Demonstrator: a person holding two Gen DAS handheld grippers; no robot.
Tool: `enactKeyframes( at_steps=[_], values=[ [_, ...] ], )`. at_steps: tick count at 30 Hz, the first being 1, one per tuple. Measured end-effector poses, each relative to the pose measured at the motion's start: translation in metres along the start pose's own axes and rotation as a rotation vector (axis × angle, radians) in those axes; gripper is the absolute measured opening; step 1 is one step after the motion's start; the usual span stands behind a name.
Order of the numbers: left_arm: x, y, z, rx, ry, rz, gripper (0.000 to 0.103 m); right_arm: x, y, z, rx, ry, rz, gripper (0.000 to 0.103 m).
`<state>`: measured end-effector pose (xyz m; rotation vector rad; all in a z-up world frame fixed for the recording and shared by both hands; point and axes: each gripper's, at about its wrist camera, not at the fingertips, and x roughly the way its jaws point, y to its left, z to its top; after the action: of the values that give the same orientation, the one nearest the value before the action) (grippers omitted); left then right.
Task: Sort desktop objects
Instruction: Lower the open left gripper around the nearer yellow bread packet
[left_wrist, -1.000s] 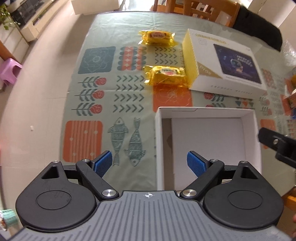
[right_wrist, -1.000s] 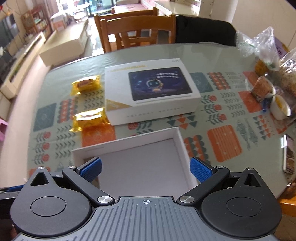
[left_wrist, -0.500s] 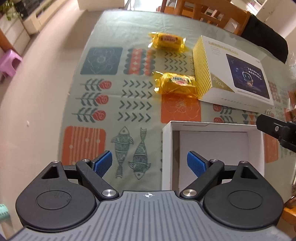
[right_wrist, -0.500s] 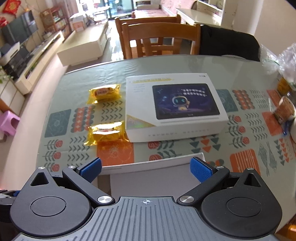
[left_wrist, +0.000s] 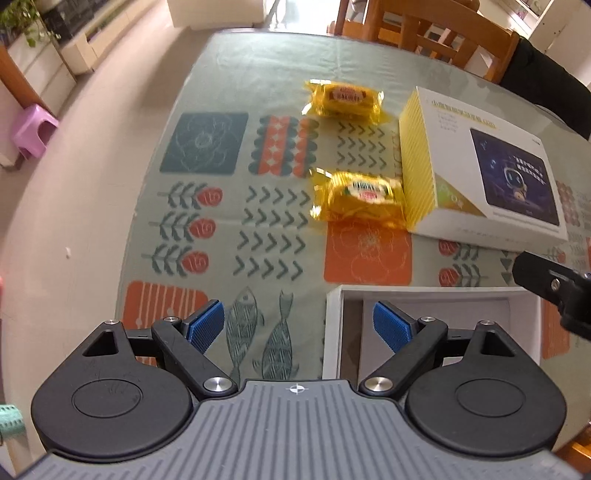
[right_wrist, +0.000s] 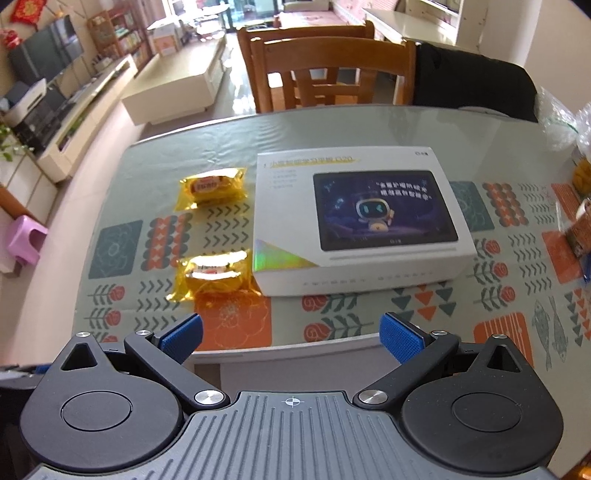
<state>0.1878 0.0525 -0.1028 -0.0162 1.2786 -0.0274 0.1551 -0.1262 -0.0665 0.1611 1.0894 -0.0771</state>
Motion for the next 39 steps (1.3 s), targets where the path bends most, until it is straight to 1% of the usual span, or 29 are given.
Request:
enactKeyframes(
  at_steps=[4,9,16,28,32,36,39],
  values=[
    [0.006,-0.010,0.010,-0.004,-0.004,0.024,0.103,0.006,-0.008,0.010,-0.008,-0.007,0.017,0.103],
    [0.016,-0.023,0.026,-0.016,0.009,0.028,0.103,0.017,-0.019,0.022,-0.008,0.003,0.013,0.103],
    [0.030,-0.039,0.051,-0.034,0.025,-0.005,0.103,0.030,-0.024,0.033,-0.003,0.011,0.010,0.103],
    [0.065,-0.047,0.090,-0.075,0.061,-0.064,0.103,0.051,-0.034,0.051,0.006,0.023,0.005,0.103],
    [0.080,-0.045,0.098,-0.085,0.084,-0.096,0.103,0.059,-0.037,0.057,0.008,0.027,0.004,0.103],
    [0.094,-0.047,0.103,-0.072,0.103,-0.099,0.103,0.066,-0.040,0.063,0.011,0.031,0.002,0.103],
    [0.106,-0.047,0.105,-0.065,0.121,-0.086,0.103,0.071,-0.042,0.067,0.013,0.034,0.001,0.103]
  ],
)
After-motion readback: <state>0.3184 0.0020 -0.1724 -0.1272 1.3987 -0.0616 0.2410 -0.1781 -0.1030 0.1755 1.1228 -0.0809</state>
